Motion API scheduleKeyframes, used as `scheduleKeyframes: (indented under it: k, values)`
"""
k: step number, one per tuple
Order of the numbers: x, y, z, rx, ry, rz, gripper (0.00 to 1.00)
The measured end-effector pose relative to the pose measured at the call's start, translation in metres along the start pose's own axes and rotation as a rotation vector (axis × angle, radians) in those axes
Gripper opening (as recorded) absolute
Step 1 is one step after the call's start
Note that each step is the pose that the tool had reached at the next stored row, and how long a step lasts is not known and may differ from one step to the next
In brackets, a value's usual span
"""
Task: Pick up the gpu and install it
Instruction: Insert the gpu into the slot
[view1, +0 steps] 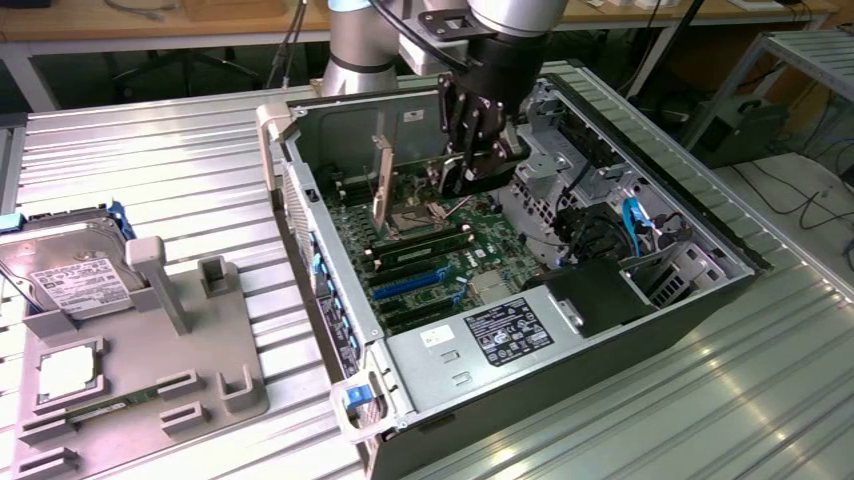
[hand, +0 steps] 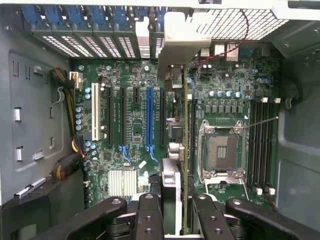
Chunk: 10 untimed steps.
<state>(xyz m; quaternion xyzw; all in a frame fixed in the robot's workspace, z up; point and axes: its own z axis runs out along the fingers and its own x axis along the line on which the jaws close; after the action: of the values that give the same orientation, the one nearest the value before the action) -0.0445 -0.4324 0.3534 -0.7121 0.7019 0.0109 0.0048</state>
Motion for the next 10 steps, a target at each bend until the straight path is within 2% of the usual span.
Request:
scheduleKeyframes:
  k: [10]
  values:
    - [0.0001, 0.0, 0.0044, 0.0, -0.0001, 0.0, 0.28]
